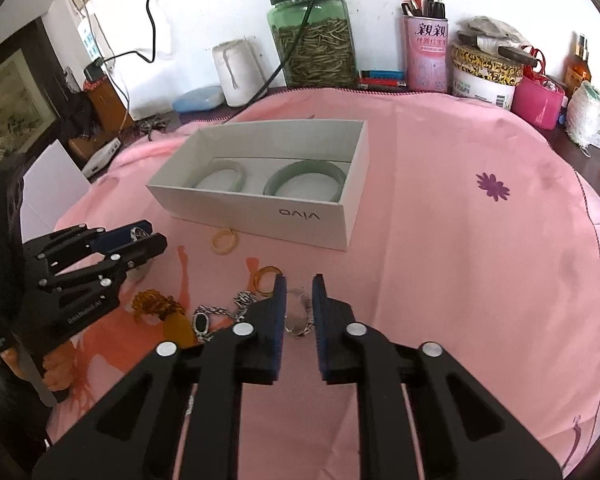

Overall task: Organize jewelry
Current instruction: 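Grasp the silver signet ring with the right tool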

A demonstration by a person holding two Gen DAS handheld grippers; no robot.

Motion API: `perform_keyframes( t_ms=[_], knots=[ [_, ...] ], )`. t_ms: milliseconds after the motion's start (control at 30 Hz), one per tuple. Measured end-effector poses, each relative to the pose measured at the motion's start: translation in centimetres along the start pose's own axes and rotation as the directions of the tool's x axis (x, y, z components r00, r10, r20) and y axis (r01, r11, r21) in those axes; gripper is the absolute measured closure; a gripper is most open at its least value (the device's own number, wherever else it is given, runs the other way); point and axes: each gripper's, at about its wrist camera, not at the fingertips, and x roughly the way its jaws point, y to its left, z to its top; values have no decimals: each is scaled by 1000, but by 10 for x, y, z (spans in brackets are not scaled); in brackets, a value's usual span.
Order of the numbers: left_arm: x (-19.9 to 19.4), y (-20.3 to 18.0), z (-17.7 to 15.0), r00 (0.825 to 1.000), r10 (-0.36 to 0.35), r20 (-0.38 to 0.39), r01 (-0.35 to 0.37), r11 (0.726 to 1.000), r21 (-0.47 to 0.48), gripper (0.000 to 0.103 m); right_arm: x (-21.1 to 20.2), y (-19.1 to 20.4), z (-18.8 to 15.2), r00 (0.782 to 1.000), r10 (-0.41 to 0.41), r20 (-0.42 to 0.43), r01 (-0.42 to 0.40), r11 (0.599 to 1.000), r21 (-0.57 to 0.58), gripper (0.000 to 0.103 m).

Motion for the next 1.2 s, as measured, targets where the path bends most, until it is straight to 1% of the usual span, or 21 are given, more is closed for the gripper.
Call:
perform_keyframes(
  t_ms=[67, 200, 233, 267, 333, 367, 533, 600, 733, 833, 1033, 1067, 1100, 1133, 1200],
  knots=[
    [-2, -3, 0, 1000, 10, 9, -11, 1000, 9, 78, 0, 0, 0, 1000, -2, 1, 2, 1000, -3, 91],
    [-2, -2, 1, 1000, 9, 10, -9, 1000, 4, 78, 3, 0, -1, 1000, 3, -23, -3, 1000, -12, 90],
    [-1, -1, 1, 1000, 7, 7, -7, 1000, -1, 78, 4, 1, -1, 999, 7, -33, -7, 1000, -16, 87],
    [-1, 0, 0, 1000, 6, 5, -6, 1000, -5, 78, 5, 1, -2, 999, 7, -37, -8, 1000, -19, 80],
    [-1, 1, 1, 1000, 3, 1, -3, 1000, -11, 78, 7, 3, -2, 999, -8, -40, 7, 1000, -28, 70],
    [-1, 1, 1, 1000, 2, 0, -2, 1000, -12, 78, 8, 3, -3, 999, -15, -40, 14, 999, -33, 69],
    [0, 0, 0, 1000, 0, 0, 0, 1000, -3, 78, 15, 6, -6, 998, -35, -51, 33, 998, -53, 69],
    [0, 0, 0, 1000, -2, -1, 2, 1000, -4, 78, 19, 11, -8, 997, -45, -66, 40, 996, -80, 69],
    [0, 0, 0, 1000, -5, -3, 5, 1000, -6, 78, 22, 25, -16, 993, -110, -52, 100, 980, -170, 69],
    [0, 0, 1, 1000, -8, -4, 8, 1000, -3, 78, 22, 27, -19, 990, -138, -40, 128, 972, -199, 75],
    [0, 0, 0, 1000, -13, -7, 13, 1000, -1, 78, 21, 30, -21, 989, -146, -36, 134, 963, -233, 76],
    [0, 0, 0, 1000, -14, -8, 14, 1000, -2, 78, 21, 31, -21, 989, -147, -36, 134, 962, -239, 77],
    [0, 0, 0, 1000, -14, -7, 14, 1000, -2, 78, 20, 31, -22, 989, -144, -36, 131, 961, -242, 82],
    [0, 0, 0, 1000, -13, -7, 13, 1000, -1, 78, 20, 32, -22, 990, -139, -36, 126, 962, -242, 84],
    [0, 0, 0, 1000, -11, -5, 11, 1000, 1, 78, 20, 34, -22, 988, -151, -29, 139, 958, -249, 84]
  ],
)
